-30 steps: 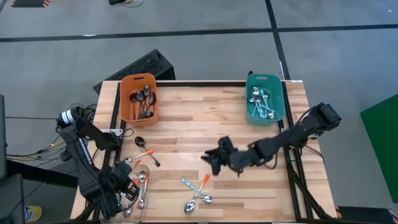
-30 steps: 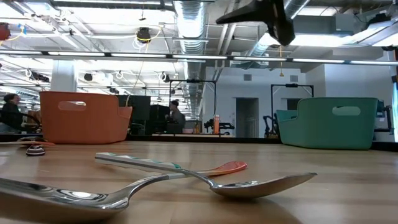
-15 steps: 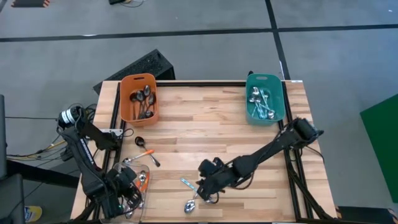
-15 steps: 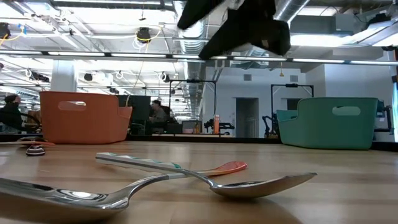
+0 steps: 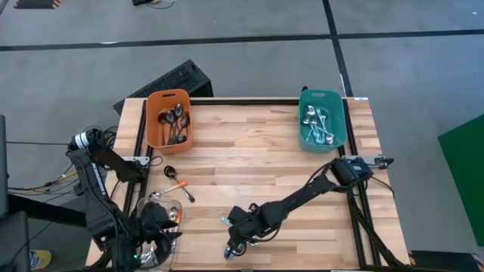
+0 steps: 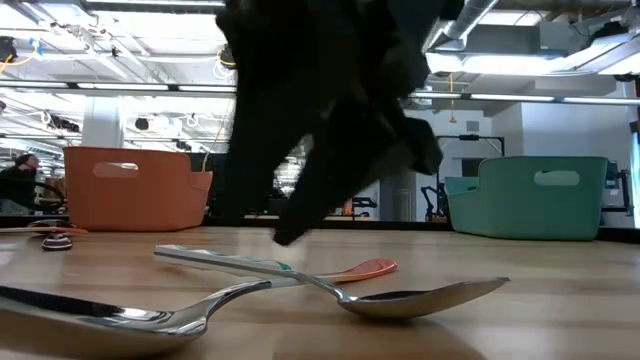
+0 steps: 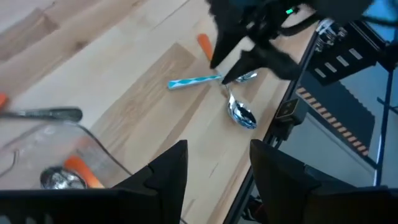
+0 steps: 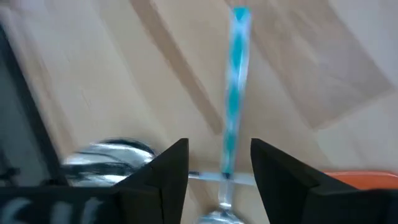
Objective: Sort silverware by color (type)
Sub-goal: Put the blue patterned spoon into the blue bin
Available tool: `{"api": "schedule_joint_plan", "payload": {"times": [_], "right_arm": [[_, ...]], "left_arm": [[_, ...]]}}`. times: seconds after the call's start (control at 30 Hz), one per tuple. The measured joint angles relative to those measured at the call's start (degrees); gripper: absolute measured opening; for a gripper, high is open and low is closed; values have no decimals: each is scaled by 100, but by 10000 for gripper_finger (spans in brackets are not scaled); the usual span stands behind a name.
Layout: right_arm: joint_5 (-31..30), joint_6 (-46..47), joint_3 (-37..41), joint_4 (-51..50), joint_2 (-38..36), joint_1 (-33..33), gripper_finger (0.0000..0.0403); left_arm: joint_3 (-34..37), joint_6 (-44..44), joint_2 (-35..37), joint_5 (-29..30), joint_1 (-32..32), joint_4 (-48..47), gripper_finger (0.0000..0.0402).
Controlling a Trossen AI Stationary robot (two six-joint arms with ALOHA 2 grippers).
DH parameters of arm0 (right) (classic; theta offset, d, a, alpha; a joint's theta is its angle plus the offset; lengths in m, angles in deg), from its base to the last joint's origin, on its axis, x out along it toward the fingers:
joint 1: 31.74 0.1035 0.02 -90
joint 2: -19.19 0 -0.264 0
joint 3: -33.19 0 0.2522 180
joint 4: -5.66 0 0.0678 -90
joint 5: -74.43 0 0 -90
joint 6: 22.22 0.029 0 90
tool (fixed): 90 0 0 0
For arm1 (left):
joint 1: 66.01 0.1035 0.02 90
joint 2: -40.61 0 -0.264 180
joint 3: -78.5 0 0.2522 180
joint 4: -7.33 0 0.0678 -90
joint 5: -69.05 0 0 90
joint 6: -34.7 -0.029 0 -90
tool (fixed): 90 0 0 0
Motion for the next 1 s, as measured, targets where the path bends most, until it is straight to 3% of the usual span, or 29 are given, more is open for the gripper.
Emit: {"api": "schedule_joint_plan", "payload": {"times": [0.2, 0.47, 0.63, 0.9, 1.0], "right_arm": [[97, 51, -89, -155, 244, 15, 174], [-278, 463, -96, -698, 222, -62, 118], [-48, 291, -97, -801, 220, -158, 81], [264, 268, -108, -1193, 214, -389, 72], [437, 267, -108, -1176, 205, -442, 48]], "left_arm": [[-101, -343, -2, 60, 54, 13, 160], [-393, -1580, -2, 755, 61, 427, 160], [-437, -1837, 19, 959, 193, 365, 160], [-439, -2270, 100, 883, 474, 365, 160], [-440, -2425, 149, 876, 594, 364, 160]]}}
